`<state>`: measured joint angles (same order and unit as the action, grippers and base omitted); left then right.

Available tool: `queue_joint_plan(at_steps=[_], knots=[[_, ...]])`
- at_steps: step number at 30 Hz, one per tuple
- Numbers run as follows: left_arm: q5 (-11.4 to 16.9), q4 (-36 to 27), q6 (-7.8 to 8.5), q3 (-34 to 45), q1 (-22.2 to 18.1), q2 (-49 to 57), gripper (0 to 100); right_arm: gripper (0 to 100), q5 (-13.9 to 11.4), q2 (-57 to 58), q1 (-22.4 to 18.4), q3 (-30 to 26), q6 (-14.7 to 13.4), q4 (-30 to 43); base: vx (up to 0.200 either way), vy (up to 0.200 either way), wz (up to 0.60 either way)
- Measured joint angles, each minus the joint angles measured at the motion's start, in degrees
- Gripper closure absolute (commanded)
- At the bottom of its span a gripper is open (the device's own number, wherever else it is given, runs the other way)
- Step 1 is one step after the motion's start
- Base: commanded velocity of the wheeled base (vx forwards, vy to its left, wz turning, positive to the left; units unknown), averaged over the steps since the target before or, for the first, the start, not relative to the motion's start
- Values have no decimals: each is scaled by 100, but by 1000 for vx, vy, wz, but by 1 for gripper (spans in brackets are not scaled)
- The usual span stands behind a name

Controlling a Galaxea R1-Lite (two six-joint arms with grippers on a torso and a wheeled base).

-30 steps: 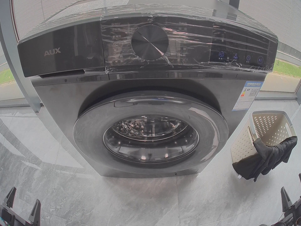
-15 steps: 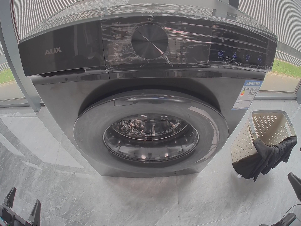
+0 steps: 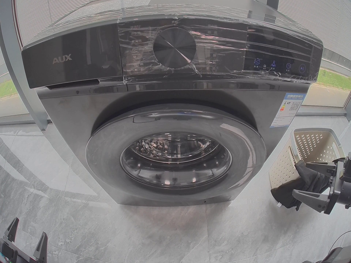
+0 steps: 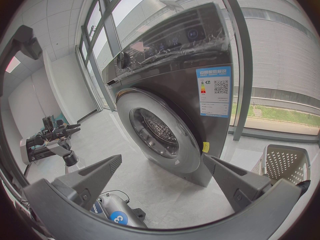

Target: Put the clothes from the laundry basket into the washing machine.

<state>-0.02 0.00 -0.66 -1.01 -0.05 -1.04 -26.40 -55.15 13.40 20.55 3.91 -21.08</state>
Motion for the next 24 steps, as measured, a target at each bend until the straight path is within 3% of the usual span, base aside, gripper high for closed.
queue_joint_plan(at_steps=[16,24], knots=[[21,0,-10,0,0,2,0,0,410,-1368,490,610,-250,-315,0,0,0],[27,5,-10,0,-5,0,0,0,446,-1891,623,976,-268,-323,0,0,0]])
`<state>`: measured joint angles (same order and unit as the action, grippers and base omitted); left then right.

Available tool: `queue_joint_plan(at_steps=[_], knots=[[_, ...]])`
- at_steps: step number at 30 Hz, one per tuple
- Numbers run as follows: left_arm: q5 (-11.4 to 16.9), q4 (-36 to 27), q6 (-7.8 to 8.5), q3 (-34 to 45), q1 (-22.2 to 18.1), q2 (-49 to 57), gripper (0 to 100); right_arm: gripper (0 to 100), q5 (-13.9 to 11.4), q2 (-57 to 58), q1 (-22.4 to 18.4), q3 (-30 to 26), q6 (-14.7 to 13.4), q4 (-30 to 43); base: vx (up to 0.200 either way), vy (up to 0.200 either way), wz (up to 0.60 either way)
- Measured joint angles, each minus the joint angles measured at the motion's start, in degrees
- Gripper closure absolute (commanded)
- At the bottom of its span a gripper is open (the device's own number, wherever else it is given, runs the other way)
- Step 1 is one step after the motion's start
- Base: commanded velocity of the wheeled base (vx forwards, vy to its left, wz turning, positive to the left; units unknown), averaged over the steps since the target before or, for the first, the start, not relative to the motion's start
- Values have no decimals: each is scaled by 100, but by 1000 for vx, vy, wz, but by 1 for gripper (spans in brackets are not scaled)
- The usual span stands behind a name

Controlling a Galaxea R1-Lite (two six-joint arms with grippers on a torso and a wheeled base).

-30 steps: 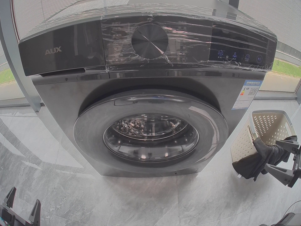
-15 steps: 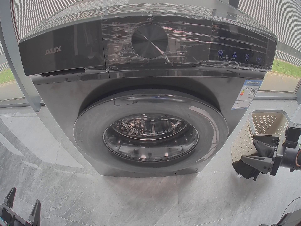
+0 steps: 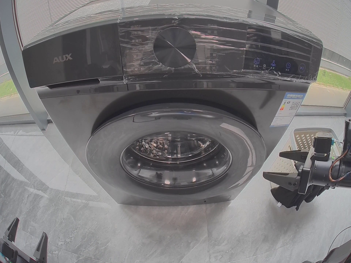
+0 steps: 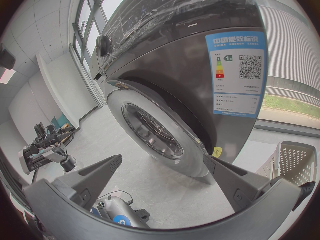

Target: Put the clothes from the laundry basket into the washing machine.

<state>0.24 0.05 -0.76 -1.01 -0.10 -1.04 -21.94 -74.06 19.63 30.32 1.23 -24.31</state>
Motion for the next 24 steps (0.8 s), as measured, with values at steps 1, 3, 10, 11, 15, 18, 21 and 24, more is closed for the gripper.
queue_joint_plan(at_steps=[1,3,10,11,15,18,21,24], knots=[[0,0,0,0,0,0,0,0,2,-52,13,41,-1,0,0,0,0],[0,0,-2,0,0,0,0,0,2,-152,29,105,-1,-2,0,0,0],[0,0,0,0,2,0,0,0,141,-521,62,358,-4,-89,0,0,0],[2,2,0,0,2,2,0,0,150,-566,66,385,-4,-111,0,0,0],[2,2,-2,0,2,0,0,0,207,-791,66,532,-11,-308,0,0,0],[2,2,0,0,2,2,0,0,286,-948,106,617,-11,-363,0,0,0],[2,2,0,0,2,2,0,0,312,-1064,197,636,-17,-363,0,0,0],[0,2,0,0,2,0,0,0,332,-1145,274,630,-41,-383,0,0,0]])
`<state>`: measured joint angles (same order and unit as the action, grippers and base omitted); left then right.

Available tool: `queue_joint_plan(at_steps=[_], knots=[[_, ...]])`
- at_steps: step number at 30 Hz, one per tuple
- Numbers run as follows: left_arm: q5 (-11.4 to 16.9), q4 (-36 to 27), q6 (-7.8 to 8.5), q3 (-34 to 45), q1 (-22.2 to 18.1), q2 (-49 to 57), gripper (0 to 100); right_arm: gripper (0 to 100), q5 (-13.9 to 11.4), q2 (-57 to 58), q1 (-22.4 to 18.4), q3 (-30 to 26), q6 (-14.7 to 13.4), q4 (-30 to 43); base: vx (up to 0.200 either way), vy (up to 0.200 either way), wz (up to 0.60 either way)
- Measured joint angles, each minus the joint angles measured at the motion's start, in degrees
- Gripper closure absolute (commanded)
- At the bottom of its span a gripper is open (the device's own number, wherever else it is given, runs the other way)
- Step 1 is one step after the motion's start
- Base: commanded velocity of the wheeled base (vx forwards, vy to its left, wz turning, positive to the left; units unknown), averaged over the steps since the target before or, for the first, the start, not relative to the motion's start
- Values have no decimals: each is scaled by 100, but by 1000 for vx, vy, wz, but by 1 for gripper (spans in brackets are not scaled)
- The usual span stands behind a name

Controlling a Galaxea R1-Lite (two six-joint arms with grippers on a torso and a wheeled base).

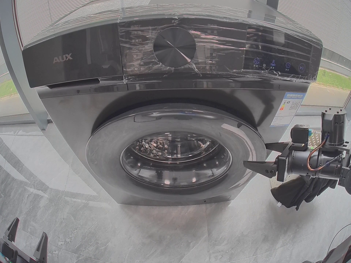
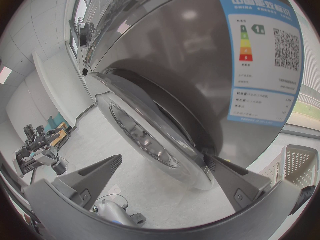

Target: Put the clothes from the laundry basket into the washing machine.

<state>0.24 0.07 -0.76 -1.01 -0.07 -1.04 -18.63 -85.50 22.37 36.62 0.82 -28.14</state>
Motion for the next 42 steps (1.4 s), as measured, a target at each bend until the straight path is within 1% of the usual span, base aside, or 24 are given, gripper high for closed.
queue_joint_plan(at_steps=[6,14,20,24,30,36,42], knots=[[0,0,0,0,2,2,0,0,-17,-60,94,-178,-38,22,0,0,0],[-9,0,21,0,2,0,0,0,-28,257,98,-625,-27,24,0,0,0],[-11,-2,13,0,-2,0,0,0,-22,161,105,-496,-22,-16,0,0,0],[-6,0,11,0,2,0,0,0,-6,-30,111,-444,-16,-366,0,0,0],[-6,-2,10,0,0,0,0,0,10,-168,304,-697,-24,-517,0,0,0],[-9,0,10,0,0,2,0,0,5,116,467,-1024,-33,-503,0,0,0],[-6,0,10,0,0,0,0,0,13,290,463,-1050,-35,-519,0,0,0]])
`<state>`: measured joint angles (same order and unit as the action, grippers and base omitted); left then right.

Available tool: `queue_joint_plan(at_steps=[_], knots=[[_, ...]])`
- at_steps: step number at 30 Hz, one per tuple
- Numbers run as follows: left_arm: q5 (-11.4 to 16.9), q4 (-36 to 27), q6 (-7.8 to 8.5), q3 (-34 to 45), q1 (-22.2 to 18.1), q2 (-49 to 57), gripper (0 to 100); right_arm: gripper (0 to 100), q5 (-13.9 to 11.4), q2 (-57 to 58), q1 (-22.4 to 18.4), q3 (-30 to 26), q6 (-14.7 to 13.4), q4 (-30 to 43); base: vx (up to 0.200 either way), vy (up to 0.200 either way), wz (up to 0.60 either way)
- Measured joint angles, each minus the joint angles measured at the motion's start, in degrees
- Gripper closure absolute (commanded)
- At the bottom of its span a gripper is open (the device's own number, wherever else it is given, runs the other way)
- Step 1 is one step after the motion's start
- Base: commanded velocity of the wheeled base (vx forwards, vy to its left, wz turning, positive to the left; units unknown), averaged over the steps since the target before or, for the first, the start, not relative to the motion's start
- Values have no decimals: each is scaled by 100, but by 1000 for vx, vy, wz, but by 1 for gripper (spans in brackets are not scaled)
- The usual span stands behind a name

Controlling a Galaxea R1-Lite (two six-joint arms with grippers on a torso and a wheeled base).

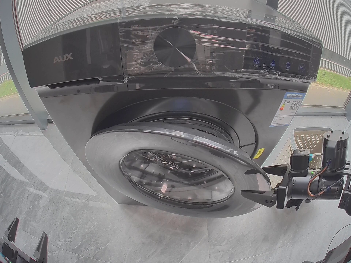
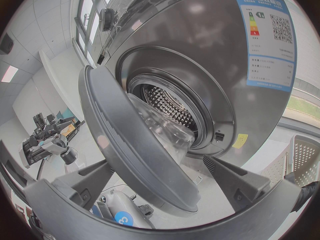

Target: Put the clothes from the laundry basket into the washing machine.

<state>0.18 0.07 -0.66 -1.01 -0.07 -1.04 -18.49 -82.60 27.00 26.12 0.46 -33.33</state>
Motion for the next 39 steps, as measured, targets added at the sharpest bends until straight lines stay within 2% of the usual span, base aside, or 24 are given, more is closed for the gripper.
queue_joint_plan(at_steps=[7,10,15,21,25,29,31,39], knots=[[0,0,-7,0,0,0,0,0,180,-107,91,61,0,-6,0,0,0],[4,-2,-7,0,0,0,0,0,196,-121,227,-11,-2,-2,-200,0,0],[4,-2,-7,0,2,0,0,0,213,-4,413,-193,-2,-2,0,0,0],[6,0,-2,0,-2,2,0,0,213,96,371,-221,-4,11,0,0,0],[6,-2,-2,0,2,2,0,0,297,68,329,-157,-4,2,0,0,0],[6,-7,-7,0,2,2,0,0,372,-35,332,-102,-4,-2,-200,0,0],[9,-5,-5,0,0,0,0,0,377,-67,367,-105,-4,0,-200,0,0],[9,-2,0,0,-2,2,0,0,345,-67,561,-339,-11,18,0,0,0]])
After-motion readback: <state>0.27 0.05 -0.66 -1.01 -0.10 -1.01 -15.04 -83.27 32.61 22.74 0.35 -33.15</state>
